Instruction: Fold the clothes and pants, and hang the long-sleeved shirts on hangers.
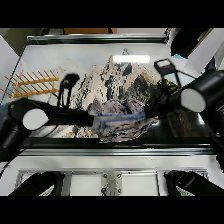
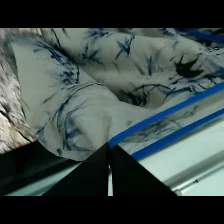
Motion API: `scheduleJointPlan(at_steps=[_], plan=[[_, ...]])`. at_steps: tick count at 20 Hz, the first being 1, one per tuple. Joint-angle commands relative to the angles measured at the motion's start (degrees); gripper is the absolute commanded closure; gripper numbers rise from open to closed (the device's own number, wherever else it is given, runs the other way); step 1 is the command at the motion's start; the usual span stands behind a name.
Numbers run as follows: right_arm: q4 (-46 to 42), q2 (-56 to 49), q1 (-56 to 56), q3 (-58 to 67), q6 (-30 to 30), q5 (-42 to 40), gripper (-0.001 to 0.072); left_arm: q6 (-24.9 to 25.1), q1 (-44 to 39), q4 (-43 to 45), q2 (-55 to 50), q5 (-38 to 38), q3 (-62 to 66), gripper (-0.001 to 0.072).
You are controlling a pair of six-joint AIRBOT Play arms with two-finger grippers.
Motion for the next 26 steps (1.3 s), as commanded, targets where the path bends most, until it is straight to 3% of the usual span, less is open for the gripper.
scheduleJointPlan(at_steps=[1, 10, 15, 19, 20, 21, 22, 26], plan=[[1.7, -0.8, 3.5, -3.6, 2.8, 1.7, 0.0699, -0.1, -0.5, -8.7, 2.1, 0.9, -10.6, 0.0691], [1.2, -4.8, 2.3, -3.6, 1.1, -4.8, 0.0699, 3.1, 0.0, -8.8, 2.1, 7.6, -13.3, 0.0691], [1.5, -5.4, -1.6, -3.6, 1.1, -7.3, 0.0698, 4.7, 6.9, -9.1, 2.1, 8.0, -13.3, 0.0691], [3.6, -5.4, -1.6, -3.6, 1.1, -7.3, 0.0698, 7.6, 4.4, -9.3, 2.1, 6.9, -13.3, 0.0689], [3.9, -5.4, -1.6, -3.6, 1.1, -7.3, 0.0698, 7.8, 3.6, -9.3, 2.1, 6.8, -13.3, 0.0626], [3.9, -5.4, -1.6, -3.6, 1.1, -7.3, 0.0698, 7.6, 2.9, -9.4, 2.1, 6.9, -13.3, 0.0299], [3.9, -5.4, -1.6, -3.6, 1.1, -7.2, 0.0698, 7.6, 2.4, -9.4, 2.1, 6.8, -13.3, 0.0122], [3.9, -5.4, -1.6, -3.6, 1.1, -7.3, 0.0698, 7.7, 3.3, -9.2, 2.1, 6.6, -11.1, 0.0125]])
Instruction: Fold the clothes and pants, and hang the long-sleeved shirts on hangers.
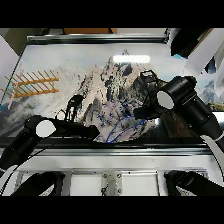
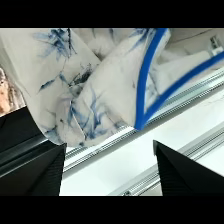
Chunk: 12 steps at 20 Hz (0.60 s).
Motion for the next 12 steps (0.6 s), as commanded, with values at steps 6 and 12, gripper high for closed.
scheduleJointPlan(at_steps=[6, 12], plan=[[0.2, 0.0, 0.0, 0.0, 0.0, -0.1, 0.0697, 5.4, 17.6, 5.2, 0.0, -3.6, 10.9, 0.0125], [0.2, -0.1, 0.0, 0.0, 0.0, -0.1, 0.0697, 6.6, 42.6, 22.1, -4.6, -3.3, 20.7, 0.0125]])
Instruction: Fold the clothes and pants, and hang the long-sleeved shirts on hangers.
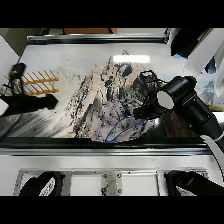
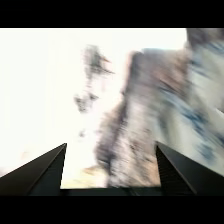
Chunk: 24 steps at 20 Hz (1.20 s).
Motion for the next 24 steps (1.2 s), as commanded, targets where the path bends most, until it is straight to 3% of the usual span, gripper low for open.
scheduleJointPlan(at_steps=[1, 4, 10, 14, 20, 24], plan=[[0.0, -0.1, 0.0, 0.0, 0.0, 0.0, 0.0698, 2.1, 13.3, 8.3, -5.9, 0.1, 7.3, 0.0124], [0.0, -0.2, 0.0, 0.0, 0.0, 0.0, 0.0698, 3.2, 17.6, 11.9, -15.3, 1.7, 14.3, 0.0124], [0.0, -0.3, 0.0, 0.0, 0.0, 0.0, 0.0698, 3.0, 19.1, 17.9, -34.7, 9.4, 26.2, 0.0124], [0.0, -0.3, 0.0, 0.0, 0.0, 0.0, 0.0698, 3.0, 19.3, 24.6, -46.1, 10.0, 33.0, 0.0125], [0.0, -0.3, 0.0, 0.0, 0.0, 0.0, 0.0698, 3.0, 20.6, 35.1, -55.8, 9.1, 35.8, 0.0125], [0.0, -0.3, 0.0, 0.0, 0.0, 0.0, 0.0698, 3.0, 23.2, 35.7, -58.4, 10.3, 35.8, 0.0125]])
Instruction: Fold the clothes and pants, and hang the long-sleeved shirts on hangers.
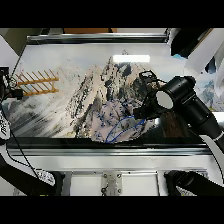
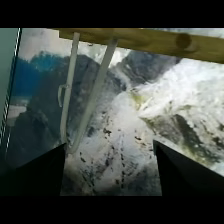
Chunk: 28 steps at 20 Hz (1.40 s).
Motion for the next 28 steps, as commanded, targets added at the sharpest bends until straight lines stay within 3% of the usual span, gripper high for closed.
scheduleJointPlan(at_steps=[1, 16, 28], plan=[[0.0, 0.0, 0.0, 0.0, 0.0, 0.0, 0.0698, 0.0, 2.5, 2.3, -2.9, 1.0, 0.4, 0.0125], [0.0, 0.0, 0.0, 0.0, 0.0, 0.0, 0.0697, 0.2, 5.8, 2.4, -9.4, 15.7, 0.4, 0.0125], [0.0, 0.0, 0.0, 0.0, 0.0, 0.0, 0.0698, 0.1, 6.0, 2.2, -10.6, 17.5, 0.4, 0.0156]])
